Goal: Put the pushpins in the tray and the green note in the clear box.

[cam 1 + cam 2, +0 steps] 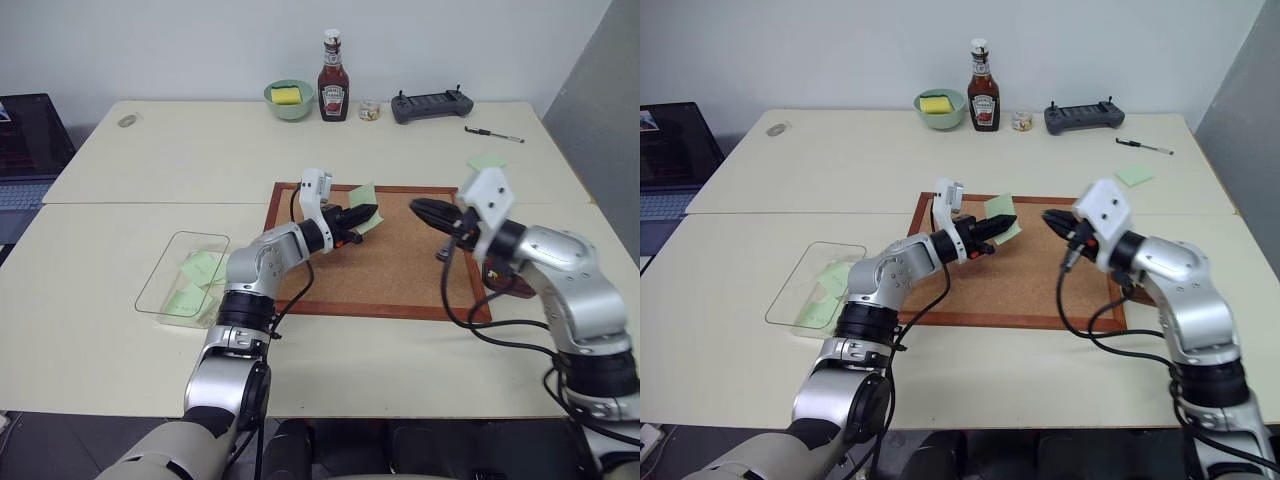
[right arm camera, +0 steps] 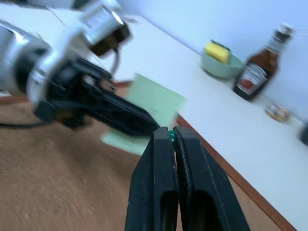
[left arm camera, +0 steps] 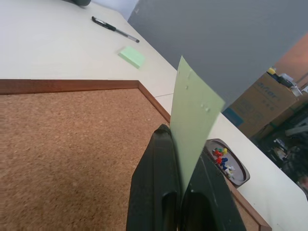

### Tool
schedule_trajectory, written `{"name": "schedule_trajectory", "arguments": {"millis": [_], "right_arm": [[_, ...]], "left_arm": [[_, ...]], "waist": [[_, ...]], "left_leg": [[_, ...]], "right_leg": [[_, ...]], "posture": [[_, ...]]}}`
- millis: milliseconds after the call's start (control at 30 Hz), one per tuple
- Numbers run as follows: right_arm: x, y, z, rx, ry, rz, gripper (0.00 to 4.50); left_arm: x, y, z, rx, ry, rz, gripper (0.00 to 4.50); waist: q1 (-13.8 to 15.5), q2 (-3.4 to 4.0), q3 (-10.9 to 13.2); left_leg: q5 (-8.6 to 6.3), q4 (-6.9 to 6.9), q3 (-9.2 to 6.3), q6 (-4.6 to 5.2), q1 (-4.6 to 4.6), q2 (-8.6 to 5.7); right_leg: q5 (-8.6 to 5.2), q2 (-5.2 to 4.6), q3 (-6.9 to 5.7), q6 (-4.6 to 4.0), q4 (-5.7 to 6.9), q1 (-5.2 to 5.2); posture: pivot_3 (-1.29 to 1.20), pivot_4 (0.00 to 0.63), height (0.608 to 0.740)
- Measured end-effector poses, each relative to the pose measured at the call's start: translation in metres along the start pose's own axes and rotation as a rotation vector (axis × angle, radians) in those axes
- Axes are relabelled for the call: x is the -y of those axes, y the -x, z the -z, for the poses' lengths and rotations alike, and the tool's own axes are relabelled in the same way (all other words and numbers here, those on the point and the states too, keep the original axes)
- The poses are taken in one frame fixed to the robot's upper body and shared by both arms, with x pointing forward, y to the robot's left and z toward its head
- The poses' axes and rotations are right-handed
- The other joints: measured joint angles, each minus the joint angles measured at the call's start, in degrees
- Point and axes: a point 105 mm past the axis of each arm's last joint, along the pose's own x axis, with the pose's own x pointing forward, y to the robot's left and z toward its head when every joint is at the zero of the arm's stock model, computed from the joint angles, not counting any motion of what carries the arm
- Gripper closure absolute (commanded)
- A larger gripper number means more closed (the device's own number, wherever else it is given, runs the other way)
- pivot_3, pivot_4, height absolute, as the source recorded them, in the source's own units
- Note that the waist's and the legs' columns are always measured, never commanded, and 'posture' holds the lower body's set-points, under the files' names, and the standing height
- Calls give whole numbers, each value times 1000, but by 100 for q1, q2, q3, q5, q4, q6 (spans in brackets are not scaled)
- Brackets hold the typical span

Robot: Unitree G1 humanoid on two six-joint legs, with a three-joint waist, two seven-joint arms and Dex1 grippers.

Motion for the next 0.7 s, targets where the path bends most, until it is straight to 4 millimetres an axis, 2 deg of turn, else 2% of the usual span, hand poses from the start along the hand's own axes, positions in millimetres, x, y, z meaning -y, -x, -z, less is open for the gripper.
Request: {"name": "schedule_trajectory", "arguments": {"millis": [167,267,433,600,667,700], "right_arm": [[25,58,65,-335,108,109,4500],[36,78,84,-459,157,153,4500],[41,97,108,-593,151,193,4500],[44,102,117,-634,129,217,4500],[44,103,119,-642,123,222,4026],[44,104,119,-643,122,222,3969]], "left_arm": [[7,9,8,-32,-87,9,4473],[17,6,10,-43,-120,48,4473],[22,6,13,-56,-143,63,4473],[23,6,15,-59,-144,65,4473],[23,7,17,-62,-140,63,4500],[22,7,17,-63,-139,62,4500]], "waist": [[17,-1,1],[-22,-1,1],[-25,-4,2],[-15,-6,4],[-14,-6,4],[-15,-6,4]], "left_leg": [[-1,3,11,1,-1,-1],[-2,11,19,4,7,4],[-11,38,20,21,17,3],[-12,68,18,22,16,0],[-12,68,18,22,16,0],[-12,68,18,22,16,1]], "right_leg": [[0,-1,9,0,2,0],[0,1,17,0,11,3],[-1,2,21,1,48,6],[-1,2,21,2,65,14],[-1,2,20,2,66,14],[-1,2,20,2,67,13]], "posture": [[0,150,740],[0,150,740],[0,150,740],[0,150,740],[0,150,740],[0,150,740]]}}
